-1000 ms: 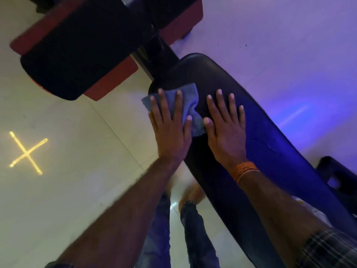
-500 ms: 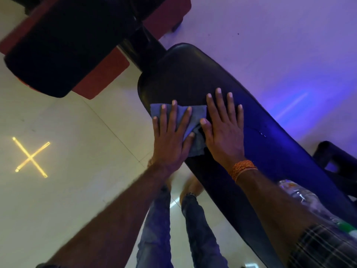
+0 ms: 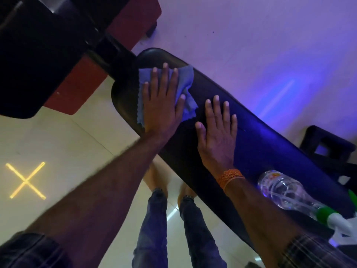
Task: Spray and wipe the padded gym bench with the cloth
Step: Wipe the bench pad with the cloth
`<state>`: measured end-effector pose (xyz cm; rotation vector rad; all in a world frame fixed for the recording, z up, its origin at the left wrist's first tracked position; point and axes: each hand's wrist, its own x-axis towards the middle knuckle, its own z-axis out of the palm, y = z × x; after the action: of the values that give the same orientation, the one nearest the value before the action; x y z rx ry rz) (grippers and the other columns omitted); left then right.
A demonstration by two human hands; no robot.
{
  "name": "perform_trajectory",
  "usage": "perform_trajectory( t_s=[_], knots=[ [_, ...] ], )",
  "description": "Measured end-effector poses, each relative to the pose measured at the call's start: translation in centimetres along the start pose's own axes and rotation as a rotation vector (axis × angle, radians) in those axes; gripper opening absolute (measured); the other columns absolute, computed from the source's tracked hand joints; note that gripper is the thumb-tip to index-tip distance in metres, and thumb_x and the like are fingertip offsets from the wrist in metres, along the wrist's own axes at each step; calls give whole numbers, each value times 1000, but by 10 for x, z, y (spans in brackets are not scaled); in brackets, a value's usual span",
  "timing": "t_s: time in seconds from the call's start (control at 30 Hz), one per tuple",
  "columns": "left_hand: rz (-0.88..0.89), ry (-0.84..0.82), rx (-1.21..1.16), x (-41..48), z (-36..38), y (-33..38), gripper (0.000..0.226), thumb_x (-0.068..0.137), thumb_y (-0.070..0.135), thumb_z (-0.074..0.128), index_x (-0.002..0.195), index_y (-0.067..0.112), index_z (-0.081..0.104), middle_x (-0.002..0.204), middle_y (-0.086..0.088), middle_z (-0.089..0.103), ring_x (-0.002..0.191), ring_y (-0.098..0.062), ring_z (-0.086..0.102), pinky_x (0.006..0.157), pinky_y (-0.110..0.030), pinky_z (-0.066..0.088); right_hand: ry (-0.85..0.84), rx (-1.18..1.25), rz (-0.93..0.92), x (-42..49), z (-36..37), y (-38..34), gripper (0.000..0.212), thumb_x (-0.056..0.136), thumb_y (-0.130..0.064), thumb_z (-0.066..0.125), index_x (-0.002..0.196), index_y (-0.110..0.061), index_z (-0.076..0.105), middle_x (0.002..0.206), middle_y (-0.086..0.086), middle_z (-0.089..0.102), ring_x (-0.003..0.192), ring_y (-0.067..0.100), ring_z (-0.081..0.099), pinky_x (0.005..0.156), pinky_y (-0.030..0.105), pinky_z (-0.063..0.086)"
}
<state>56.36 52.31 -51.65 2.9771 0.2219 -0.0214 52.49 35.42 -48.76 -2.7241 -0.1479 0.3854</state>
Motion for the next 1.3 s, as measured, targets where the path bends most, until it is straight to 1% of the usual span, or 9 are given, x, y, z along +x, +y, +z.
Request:
perform_trajectory(
  t_s=[0.13,0.37,0.47,0.57,0.73,0.87,0.97,1.1,1.3],
  knots=[
    [269,-136,1,-36,-3,8,67,107,43,32,165,14,16,173,-11,12,160,-26,11,126,-47,20,-3,17,60,2,-7,2,70,103,-53,11,165,-19,17,174,-1,6,161,21,1,130,48,4],
    [322,-107,28,16,-7,7,65,107,44,29,164,16,18,172,-12,15,159,-30,14,127,-51,19,-1,20,61,1,-2,3,67,105,-52,12,165,-21,17,174,-2,4,161,21,0,131,45,2],
    [542,-162,35,-10,-5,0,67,106,45,31,165,16,17,173,-12,12,160,-29,10,127,-49,15,-9,-18,109,-1,-3,0,67,105,-51,13,165,-20,18,174,0,1,161,22,-2,130,49,4],
    [650,-194,34,8,-10,-8,66,107,46,33,164,17,21,172,-9,16,160,-28,13,128,-49,15,-12,-36,190,-7,0,-7,69,105,-52,12,165,-18,16,174,2,-1,161,23,-3,130,52,4],
    [658,-186,17,64,-7,16,61,106,45,31,162,21,29,170,-9,25,157,-31,22,126,-49,12,76,18,343,-17,10,-18,68,106,-53,13,165,-19,13,174,0,0,161,22,-5,130,52,1],
    [784,-221,67,16,-10,6,63,107,46,30,165,24,16,173,-10,10,160,-32,9,127,-53,11,133,64,497,-24,10,-26,70,105,-54,16,165,-18,14,174,0,1,161,22,-4,129,53,3],
    [857,-238,44,36,-9,13,62,107,48,29,164,25,20,173,-8,15,159,-32,14,126,-53,15,146,60,521,-31,12,-26,70,105,-55,18,165,-19,16,174,0,2,161,22,-2,129,54,4],
    [837,-231,14,59,0,41,58,109,46,27,162,25,28,171,-8,23,157,-34,21,126,-53,15,196,64,556,-32,18,-20,65,106,-53,19,165,-24,19,174,-1,5,161,23,0,129,52,6],
    [990,-289,71,-2,-10,1,61,108,46,27,165,26,15,174,-7,8,160,-32,6,127,-56,13,198,97,593,-47,19,-20,69,105,-55,16,165,-20,18,174,0,5,161,23,0,129,54,7]
  ],
)
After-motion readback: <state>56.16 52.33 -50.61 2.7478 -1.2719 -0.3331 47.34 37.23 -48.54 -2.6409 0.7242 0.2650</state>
